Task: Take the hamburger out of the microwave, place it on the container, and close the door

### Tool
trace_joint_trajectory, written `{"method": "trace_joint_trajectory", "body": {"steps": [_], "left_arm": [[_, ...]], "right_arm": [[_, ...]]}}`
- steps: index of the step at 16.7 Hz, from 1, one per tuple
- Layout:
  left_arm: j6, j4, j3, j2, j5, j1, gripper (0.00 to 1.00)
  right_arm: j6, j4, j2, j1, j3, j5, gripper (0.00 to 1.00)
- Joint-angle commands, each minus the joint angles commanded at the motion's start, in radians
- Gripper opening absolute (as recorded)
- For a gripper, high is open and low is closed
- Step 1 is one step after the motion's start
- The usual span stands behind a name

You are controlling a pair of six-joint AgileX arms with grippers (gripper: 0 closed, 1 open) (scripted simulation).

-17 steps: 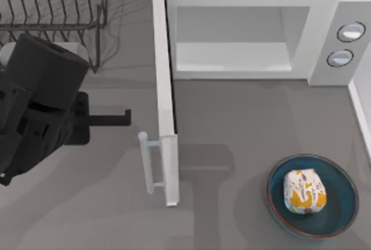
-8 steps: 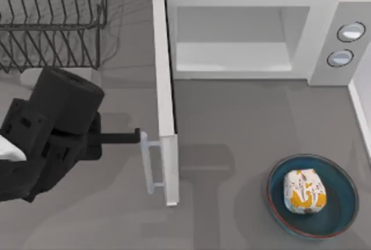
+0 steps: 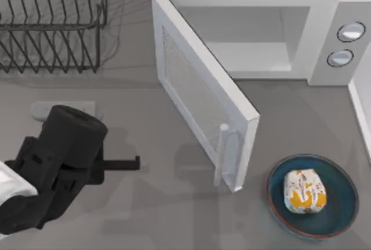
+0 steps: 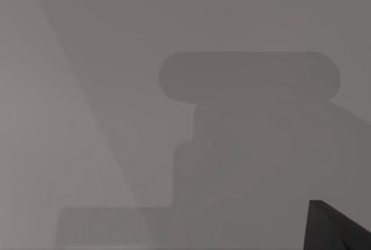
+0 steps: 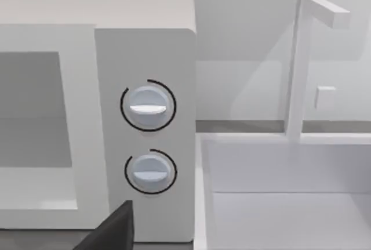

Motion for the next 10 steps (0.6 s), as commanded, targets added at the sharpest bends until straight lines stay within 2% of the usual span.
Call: {"method": "trace_joint_trajectory", "body": {"steps": [5,10], "left_arm": [[-0.039,-0.019,0.041,0.037,-0.028,-0.042,0.00],[-0.219,-0.084,0.225,0.253,-0.137,-0.242,0.00]], "right_arm": [[0.000,0.000,0.000,0.000,0.000,0.000,1.00],[0.000,0.000,0.000,0.000,0.000,0.000,1.00]]}}
